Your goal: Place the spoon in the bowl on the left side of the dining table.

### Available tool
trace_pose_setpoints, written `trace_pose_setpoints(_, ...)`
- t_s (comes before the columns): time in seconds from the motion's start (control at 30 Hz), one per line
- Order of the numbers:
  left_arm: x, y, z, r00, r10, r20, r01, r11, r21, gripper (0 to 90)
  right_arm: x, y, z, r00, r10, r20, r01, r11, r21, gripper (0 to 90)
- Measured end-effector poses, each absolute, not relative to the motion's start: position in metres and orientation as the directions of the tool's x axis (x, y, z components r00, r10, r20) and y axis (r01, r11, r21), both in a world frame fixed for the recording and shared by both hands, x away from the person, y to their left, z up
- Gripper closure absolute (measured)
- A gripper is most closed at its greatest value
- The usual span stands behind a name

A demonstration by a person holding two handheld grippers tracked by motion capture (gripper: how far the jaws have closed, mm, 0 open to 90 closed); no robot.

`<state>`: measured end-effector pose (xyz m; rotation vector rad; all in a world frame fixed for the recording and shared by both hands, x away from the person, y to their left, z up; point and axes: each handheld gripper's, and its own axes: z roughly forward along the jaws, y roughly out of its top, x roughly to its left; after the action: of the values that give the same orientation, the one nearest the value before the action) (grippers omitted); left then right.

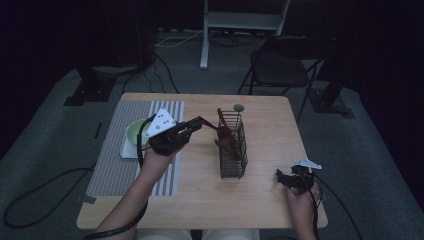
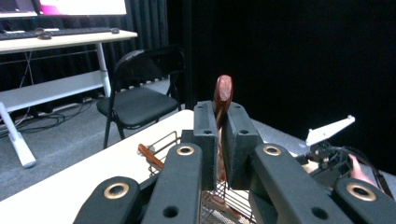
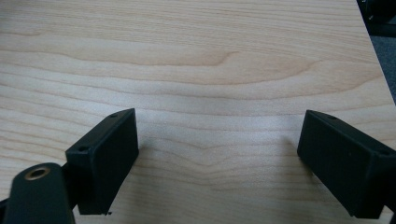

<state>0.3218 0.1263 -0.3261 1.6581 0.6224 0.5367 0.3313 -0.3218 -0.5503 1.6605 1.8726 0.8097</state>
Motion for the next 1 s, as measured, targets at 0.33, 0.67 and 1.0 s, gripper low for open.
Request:
trace_pose_setpoints(0.33,0.323,0.162,-0.323,0.671,0.741,-0.011,0.094,-0.070,0.993,85.1,0.331,-0.322,-0.550,-0.126,0.992,0.016,0.691,0.076,0.719,11.7)
trace_pose_setpoints(0.67,0.319,0.203,-0.322,0.588,0.809,-0.020,0.104,-0.051,0.993,85.1,0.331,-0.322,-0.550,-0.127,0.992,0.014,0.690,0.078,0.719,11.7)
trace_pose_setpoints(1.0,0.313,0.247,-0.335,0.508,0.859,-0.059,0.133,-0.011,0.991,85.1,0.331,-0.322,-0.550,-0.126,0.992,0.015,0.690,0.077,0.720,11.7)
